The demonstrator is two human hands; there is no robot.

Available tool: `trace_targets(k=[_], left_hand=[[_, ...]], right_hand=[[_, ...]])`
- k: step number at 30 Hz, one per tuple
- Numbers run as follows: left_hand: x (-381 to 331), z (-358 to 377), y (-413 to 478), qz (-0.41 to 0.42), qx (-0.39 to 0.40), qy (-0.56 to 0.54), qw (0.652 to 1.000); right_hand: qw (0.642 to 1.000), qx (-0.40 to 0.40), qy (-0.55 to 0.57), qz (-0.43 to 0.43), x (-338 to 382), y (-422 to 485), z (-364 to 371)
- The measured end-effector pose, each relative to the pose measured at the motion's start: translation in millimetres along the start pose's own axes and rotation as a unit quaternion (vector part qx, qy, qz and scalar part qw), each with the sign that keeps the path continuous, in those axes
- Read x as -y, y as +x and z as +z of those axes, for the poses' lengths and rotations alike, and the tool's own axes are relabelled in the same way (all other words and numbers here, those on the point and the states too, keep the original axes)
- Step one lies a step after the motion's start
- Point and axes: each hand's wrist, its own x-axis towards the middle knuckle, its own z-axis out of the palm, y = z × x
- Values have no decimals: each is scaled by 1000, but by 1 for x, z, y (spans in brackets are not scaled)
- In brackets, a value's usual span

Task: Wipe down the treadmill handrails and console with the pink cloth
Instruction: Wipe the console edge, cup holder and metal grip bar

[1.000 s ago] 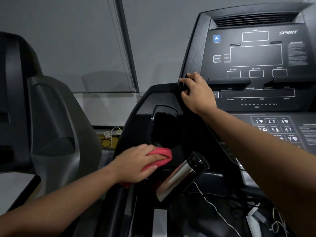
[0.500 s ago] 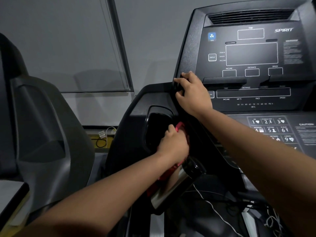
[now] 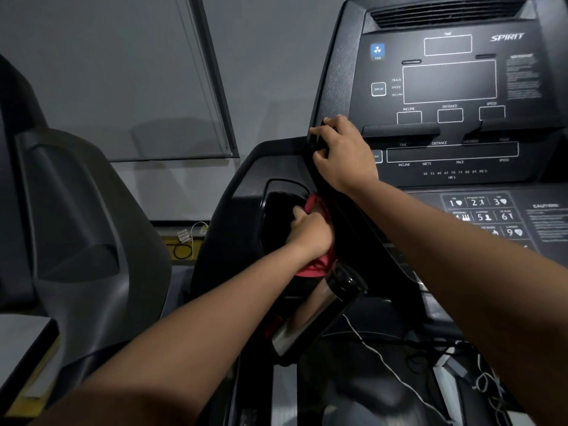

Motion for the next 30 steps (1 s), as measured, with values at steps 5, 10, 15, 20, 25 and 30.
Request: trace_targets(k=[5, 10, 15, 20, 25, 30], left_hand=[[4, 1, -23, 23, 63, 99, 993], [-2, 15, -6, -21, -7, 67, 998], [-10, 11, 22, -89, -77, -30, 993], [12, 2, 19, 62, 4, 108, 992], [25, -10, -24, 219, 40, 223, 949], [72, -23, -41, 397, 15, 270, 877]], right_hand=[[1000, 3, -6, -3, 0, -2, -1], [1000, 7, -6, -6, 1, -2, -1], [1000, 6, -7, -6, 1, -2, -2], [1000, 4, -26, 4, 4, 2, -4], [1000, 10, -22, 3, 2, 0, -4], [1000, 14, 0, 1, 1, -3, -6]])
